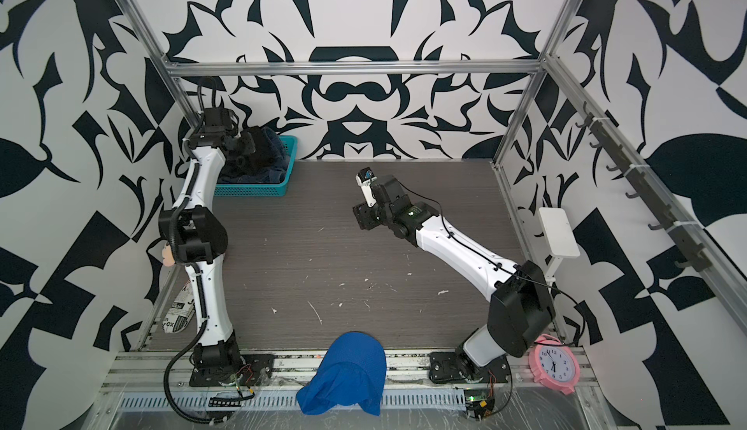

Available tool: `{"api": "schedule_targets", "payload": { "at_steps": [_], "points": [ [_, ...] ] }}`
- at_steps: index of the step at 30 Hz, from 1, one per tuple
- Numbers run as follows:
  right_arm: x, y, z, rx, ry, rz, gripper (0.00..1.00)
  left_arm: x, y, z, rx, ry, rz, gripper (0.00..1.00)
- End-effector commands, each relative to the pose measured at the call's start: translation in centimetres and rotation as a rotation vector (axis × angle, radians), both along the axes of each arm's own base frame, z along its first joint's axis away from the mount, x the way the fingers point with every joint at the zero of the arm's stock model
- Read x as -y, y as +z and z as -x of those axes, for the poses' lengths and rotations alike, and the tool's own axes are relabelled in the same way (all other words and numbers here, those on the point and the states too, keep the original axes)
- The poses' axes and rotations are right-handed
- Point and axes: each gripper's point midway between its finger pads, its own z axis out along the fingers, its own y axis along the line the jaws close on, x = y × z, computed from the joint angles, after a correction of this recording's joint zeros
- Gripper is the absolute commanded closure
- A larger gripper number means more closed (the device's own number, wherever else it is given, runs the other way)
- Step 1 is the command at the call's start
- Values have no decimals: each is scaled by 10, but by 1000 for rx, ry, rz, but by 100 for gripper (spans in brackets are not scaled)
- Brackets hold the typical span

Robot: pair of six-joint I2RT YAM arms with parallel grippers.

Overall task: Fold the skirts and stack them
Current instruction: 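Lift the black skirt out of the basket with the left gripper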

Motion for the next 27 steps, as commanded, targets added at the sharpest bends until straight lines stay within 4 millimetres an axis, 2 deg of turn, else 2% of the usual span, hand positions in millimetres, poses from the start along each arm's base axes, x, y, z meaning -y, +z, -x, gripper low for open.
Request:
{"api": "schedule_targets", "payload": {
  "at_steps": [1, 9, 15, 22, 25, 27],
  "points": [
    [-6, 22, -2, 55, 10, -55, 28, 12, 102, 14, 220, -29, 15, 100],
    [-8, 23, -2, 60, 15, -63, 28, 60, 222, 54, 486, -142, -42, 100],
    [-9, 22, -3, 63, 18, -70, 28, 102, 290, 99, 650, -232, -73, 100],
    [-9, 25, -4, 77, 14, -79, 29, 156, 343, 155, 786, -355, -107, 100],
    [-5, 31, -4, 98, -3, -85, 29, 177, 350, 175, 803, -400, -95, 100],
    [1, 38, -3, 127, -26, -86, 29, 191, 345, 183, 792, -428, -83, 100]
  ]
}}
